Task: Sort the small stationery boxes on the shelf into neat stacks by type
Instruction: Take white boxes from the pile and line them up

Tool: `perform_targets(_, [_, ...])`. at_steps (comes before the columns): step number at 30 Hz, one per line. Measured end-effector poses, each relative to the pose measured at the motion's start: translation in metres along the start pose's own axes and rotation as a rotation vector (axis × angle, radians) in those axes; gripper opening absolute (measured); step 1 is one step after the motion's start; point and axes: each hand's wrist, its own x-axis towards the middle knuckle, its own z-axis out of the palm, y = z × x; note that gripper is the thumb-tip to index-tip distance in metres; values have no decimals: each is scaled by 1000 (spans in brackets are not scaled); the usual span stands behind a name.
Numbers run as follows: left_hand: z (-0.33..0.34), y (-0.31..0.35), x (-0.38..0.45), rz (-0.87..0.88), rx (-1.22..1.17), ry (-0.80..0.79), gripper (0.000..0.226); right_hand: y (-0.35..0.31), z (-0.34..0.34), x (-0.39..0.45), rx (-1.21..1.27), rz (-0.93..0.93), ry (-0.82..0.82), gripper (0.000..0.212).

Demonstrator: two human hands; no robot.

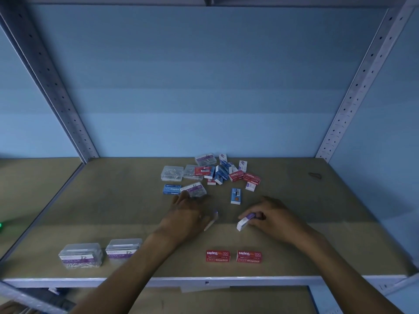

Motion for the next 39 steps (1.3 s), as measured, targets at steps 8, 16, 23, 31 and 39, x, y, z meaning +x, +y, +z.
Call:
perform_targets(8, [-26,-10,10,327,75,-242,46,-6,9,-3,25,-12,5,12])
perform_targets(16, [-27,-13,17,301,6,-332,28,-11,14,-3,34,-52,-47,23])
perform_targets(23, [-26,-11,14,148,-129,-353,25,-14,14,-3,76,-4,-51,29])
perform_targets(31, [-23,-8,6,179,-128,-281,29,-12,18,-4,75,8,-41,21])
perform_targets(39, [-37,-5,4,126,-72,-264,27,-8,17,-6,97,-18,-47,20])
